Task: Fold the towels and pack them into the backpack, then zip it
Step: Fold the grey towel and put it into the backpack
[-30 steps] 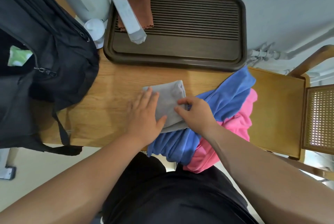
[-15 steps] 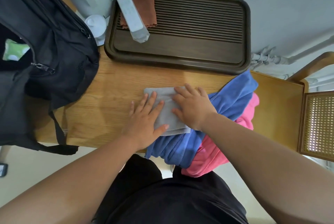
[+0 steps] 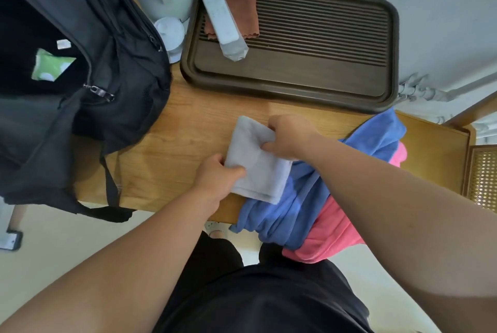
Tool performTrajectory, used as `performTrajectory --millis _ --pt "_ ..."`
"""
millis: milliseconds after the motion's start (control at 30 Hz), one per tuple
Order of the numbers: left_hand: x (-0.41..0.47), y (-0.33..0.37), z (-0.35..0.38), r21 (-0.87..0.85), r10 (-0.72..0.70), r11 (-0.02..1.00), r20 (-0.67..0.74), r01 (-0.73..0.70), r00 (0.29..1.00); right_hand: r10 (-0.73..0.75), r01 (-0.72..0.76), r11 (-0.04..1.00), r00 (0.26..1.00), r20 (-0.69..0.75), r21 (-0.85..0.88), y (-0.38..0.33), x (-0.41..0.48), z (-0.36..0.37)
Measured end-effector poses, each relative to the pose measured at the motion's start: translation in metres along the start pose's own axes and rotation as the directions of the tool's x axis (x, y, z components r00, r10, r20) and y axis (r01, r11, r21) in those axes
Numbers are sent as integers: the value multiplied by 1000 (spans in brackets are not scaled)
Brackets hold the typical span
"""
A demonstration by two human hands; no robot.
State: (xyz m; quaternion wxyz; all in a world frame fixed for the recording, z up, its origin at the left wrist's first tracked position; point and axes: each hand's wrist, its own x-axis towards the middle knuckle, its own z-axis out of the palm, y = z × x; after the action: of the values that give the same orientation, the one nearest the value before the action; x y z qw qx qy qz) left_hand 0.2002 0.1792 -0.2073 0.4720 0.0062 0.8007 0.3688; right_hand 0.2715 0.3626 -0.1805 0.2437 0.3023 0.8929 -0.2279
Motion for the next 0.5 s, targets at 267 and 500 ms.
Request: performTrajectory --millis 267,500 --pt "38 26 -106 -25 193 979 -206 -202 959 241 -209 550 967 87 809 -61 -30 33" --pt "49 14 -112 898 443 277 197 -343 875 290 -287 924 957 26 253 -78 -37 67"
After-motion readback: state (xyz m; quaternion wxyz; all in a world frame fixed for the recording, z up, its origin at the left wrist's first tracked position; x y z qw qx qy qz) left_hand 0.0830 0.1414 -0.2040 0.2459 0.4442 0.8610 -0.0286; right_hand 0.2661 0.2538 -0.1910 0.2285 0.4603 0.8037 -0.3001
